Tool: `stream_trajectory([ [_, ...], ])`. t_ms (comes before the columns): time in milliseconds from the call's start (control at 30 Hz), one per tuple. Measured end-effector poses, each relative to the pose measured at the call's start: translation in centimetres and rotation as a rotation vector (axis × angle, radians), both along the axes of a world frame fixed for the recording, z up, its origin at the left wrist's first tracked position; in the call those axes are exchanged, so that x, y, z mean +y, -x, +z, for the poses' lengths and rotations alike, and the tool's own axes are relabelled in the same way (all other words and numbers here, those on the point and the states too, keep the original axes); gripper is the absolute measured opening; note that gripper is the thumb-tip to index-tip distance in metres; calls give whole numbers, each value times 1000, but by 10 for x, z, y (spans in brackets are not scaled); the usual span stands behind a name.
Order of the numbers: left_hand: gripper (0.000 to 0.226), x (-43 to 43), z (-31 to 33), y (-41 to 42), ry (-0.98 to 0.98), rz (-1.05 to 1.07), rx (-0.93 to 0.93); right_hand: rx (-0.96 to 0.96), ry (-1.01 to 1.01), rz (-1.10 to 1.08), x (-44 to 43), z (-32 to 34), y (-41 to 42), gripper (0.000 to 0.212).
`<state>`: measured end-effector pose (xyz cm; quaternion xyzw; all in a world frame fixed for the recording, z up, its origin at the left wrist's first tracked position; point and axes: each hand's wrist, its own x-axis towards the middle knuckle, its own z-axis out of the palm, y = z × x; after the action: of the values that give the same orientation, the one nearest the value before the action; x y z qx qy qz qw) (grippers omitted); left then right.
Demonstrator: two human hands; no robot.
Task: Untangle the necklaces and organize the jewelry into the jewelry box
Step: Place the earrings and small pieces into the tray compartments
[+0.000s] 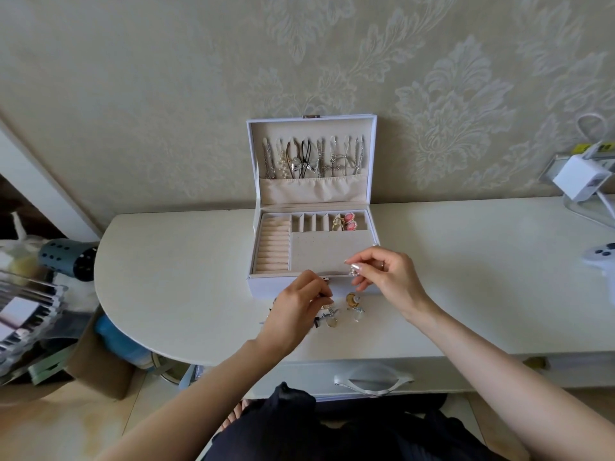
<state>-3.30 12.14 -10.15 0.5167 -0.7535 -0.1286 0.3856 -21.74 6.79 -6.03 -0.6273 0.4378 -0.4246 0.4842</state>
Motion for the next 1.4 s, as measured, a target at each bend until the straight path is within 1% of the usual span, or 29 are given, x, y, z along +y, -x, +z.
stream_trajectory([
  [100, 21, 2, -3, -1, 23, 21, -102, 5, -12, 12, 1, 0, -2, 13],
  [167, 23, 3, -2, 0, 45, 29, -162, 8, -10, 18, 2, -1, -4, 10],
  [200, 22, 4, -1, 0, 46, 35, -159, 12, -10, 23, 2, -2, -4, 9],
  [233, 18, 4, 0, 0, 36, 44, -132, 22, -8, 29, 2, -3, -5, 9],
  [300, 10, 5, 6, 1, -16, 56, -9, 39, -1, 49, 3, -3, -7, 10],
  [367, 14, 5, 15, 3, -102, 44, 160, 43, 6, 83, 5, -2, -11, 9],
  [433, 21, 5, 24, 3, -181, 39, 263, 36, 2, 116, 6, 1, -17, 10],
  [467, 20, 5, 27, 2, -203, 47, 291, 27, 0, 133, 7, 2, -20, 11],
  [567, 7, 4, 36, -4, -215, 80, 343, 2, 4, 183, 9, 7, -27, 8],
  [700, 4, 4, 43, -14, -208, 101, 360, -26, 11, 187, 9, 8, -34, 7],
  [800, 8, 3, 46, -21, -202, 125, 396, -27, 19, 197, 12, 9, -40, 12],
  [933, 13, 0, 50, -31, -161, 167, 421, 121, 106, 191, 17, 2, -46, 19],
  [1000, 15, 0, 51, -35, -148, 176, 432, 270, 210, 191, 17, -6, -49, 17],
  [1100, 24, 2, 52, -41, -119, 197, 450, 550, 423, 231, 18, -16, -54, 14],
  [1167, 28, 2, 52, -46, -98, 227, 450, 702, 481, 300, 19, -19, -59, 18],
  [1233, 28, 2, 51, -49, -104, 244, 486, 815, 505, 371, 19, -22, -62, 25],
  [1333, 24, 2, 50, -52, -133, 238, 533, 915, 561, 413, 19, -26, -62, 30],
  [1400, 19, 2, 48, -53, -141, 239, 523, 894, 581, 393, 18, -29, -59, 26],
])
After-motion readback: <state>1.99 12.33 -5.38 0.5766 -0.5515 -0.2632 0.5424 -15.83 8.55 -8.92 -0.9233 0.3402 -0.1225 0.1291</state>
